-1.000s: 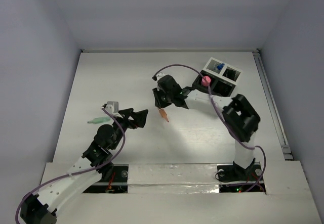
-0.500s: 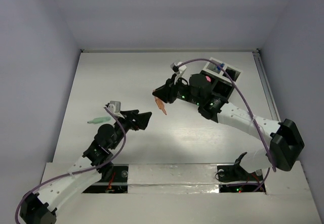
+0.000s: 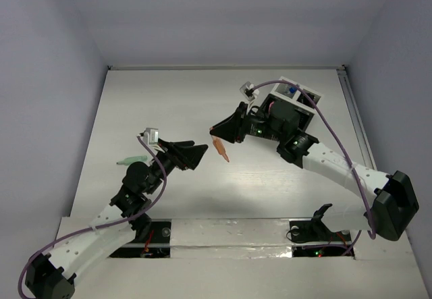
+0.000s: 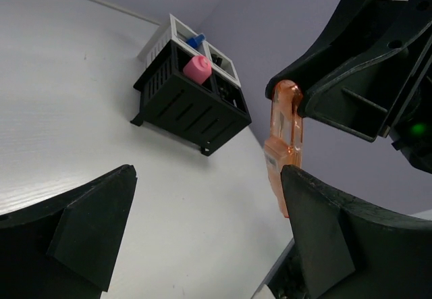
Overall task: Sort the stationery into containers
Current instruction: Close the pen cap on the pen.
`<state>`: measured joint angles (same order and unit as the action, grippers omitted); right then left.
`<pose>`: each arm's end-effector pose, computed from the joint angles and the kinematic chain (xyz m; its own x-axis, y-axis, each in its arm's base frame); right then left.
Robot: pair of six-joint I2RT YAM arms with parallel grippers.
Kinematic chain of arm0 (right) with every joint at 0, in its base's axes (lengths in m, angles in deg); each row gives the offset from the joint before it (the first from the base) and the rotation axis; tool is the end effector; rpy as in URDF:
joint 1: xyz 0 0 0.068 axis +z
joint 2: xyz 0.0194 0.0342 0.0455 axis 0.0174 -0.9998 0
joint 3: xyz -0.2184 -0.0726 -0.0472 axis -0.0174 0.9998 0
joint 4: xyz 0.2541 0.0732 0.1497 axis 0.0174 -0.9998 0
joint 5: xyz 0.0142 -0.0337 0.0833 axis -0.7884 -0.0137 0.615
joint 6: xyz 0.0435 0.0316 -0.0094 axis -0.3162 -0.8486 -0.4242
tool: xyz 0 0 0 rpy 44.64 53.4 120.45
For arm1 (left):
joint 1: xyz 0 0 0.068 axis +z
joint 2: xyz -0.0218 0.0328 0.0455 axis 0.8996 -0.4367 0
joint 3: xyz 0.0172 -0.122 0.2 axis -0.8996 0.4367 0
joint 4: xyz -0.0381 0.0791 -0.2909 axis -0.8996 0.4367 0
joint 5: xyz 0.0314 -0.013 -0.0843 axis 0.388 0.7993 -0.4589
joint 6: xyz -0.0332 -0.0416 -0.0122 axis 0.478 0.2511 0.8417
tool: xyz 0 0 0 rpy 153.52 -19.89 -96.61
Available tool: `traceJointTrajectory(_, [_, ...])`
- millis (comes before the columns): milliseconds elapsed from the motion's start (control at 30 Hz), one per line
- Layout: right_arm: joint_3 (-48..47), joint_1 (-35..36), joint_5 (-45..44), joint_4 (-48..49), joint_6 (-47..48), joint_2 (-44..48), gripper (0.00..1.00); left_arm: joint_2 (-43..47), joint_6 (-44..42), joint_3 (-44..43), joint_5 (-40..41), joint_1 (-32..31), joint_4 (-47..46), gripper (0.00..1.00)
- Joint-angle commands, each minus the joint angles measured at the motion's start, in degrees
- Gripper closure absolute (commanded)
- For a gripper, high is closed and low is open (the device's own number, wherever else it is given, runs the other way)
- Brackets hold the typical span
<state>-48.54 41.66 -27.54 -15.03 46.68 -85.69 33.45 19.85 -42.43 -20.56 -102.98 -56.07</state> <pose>0.2496 0.2546 0.2938 -0.4508 0.1397 -0.8816 -0.8408 0.2650 0.4720 0.1759 -0.1432 0.2338 -0.2573 -0.6003 -0.7573 0.6305 0.4896 -0.6023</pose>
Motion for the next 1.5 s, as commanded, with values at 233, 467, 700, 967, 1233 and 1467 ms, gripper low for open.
traceJointTrajectory(233, [1.12,0.06,6.91,7.51,-3.54,-0.88,0.99,-2.52,4.43,-3.38,-3.06,0.20,-5.51,0.14])
traceJointTrajectory(467, [1.92,0.06,8.67,9.09,-3.89,-0.53,1.00,-4.27,6.45,-4.00,-4.28,0.20,-6.47,0.15])
traceJointTrajectory(700, [2.27,0.06,10.08,10.15,-4.77,-0.97,1.00,-5.33,6.55,-4.35,-4.81,0.20,-7.27,0.15])
traceJointTrajectory(967, [1.83,0.06,9.65,9.46,-4.34,-1.24,1.00,-5.51,6.63,-3.38,-6.74,0.20,-8.94,0.16])
traceJointTrajectory(1233, [-1.86,-1.60,4.19,6.55,-1.44,-0.62,1.00,-3.22,8.39,0.48,-10.61,0.20,-9.02,0.17])
traceJointTrajectory(1467, [-2.74,-2.66,-1.16,7.33,-1.43,-0.71,1.00,-2.17,8.74,2.86,-12.02,0.20,-8.67,0.17])
